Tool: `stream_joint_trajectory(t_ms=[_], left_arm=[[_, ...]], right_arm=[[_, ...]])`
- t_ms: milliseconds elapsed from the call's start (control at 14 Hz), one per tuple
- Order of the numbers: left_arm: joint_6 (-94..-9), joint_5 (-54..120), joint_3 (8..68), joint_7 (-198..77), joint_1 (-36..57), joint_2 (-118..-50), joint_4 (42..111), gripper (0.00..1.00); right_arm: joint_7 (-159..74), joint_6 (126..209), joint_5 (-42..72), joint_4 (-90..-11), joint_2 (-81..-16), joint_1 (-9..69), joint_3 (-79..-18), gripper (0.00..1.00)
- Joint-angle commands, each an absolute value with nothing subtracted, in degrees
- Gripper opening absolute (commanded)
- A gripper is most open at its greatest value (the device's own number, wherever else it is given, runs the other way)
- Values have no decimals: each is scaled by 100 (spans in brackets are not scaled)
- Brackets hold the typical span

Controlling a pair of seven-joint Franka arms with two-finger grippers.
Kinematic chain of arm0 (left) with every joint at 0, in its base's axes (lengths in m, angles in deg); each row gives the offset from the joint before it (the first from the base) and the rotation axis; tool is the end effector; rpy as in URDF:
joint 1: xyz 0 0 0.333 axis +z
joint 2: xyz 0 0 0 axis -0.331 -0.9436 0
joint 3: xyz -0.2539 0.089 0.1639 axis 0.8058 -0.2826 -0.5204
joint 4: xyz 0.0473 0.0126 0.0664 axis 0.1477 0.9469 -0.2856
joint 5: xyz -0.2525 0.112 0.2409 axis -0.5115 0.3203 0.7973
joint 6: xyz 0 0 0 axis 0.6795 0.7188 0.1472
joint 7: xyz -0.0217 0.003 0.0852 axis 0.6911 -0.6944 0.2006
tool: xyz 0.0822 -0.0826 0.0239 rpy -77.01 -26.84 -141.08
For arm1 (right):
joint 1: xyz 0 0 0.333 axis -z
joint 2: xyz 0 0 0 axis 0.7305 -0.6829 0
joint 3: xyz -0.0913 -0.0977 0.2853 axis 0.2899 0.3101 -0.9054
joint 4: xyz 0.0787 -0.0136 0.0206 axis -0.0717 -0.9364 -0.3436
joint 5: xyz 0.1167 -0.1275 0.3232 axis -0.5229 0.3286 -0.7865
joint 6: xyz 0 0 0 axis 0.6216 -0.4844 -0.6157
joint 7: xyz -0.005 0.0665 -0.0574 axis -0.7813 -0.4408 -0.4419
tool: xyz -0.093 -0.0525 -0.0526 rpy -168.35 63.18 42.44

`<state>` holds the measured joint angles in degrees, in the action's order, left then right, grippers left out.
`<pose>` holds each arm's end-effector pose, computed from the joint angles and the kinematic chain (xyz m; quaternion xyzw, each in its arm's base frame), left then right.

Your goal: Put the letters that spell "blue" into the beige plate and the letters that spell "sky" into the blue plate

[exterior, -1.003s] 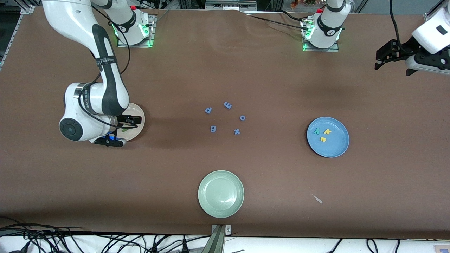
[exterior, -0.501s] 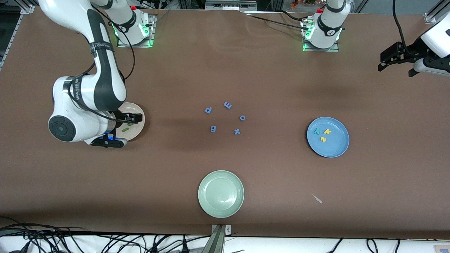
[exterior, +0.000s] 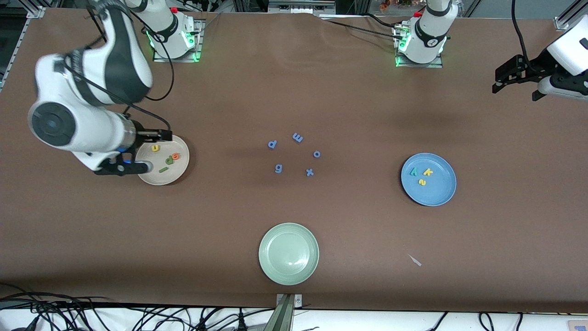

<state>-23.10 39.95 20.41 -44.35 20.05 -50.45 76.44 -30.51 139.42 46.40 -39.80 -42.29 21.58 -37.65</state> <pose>0.4774 -0.0070 0.6051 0.9958 -0.0845 -0.0258 0.0221 0.5708 0.1191 0.4590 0.9881 0.0116 -0.1526 0.0180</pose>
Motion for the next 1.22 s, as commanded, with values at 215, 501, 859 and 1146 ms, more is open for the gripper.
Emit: stream_joint_trajectory(t_ms=[215,501,859,1146], left_arm=[[-2159,3964,2042,-4477,1994,-5126,7449,100],[-2159,3955,2042,-4469,1994,-5126,7449,100],[-2159,3955,2042,-4469,1994,-5126,7449,100],[-2159,3955,2042,-4477,1994,-5126,7449,100]], right_arm=[[-3100,13837,5127,-4386,-2821,3181,-4342,100],[-3189,13722,5120,-4333,-2398,3427,-4341,100],[-3145,13819,5120,-4316,-2441,3436,-4315,100],[-3145,14134,5217,-4386,-2485,3427,-4219,100]])
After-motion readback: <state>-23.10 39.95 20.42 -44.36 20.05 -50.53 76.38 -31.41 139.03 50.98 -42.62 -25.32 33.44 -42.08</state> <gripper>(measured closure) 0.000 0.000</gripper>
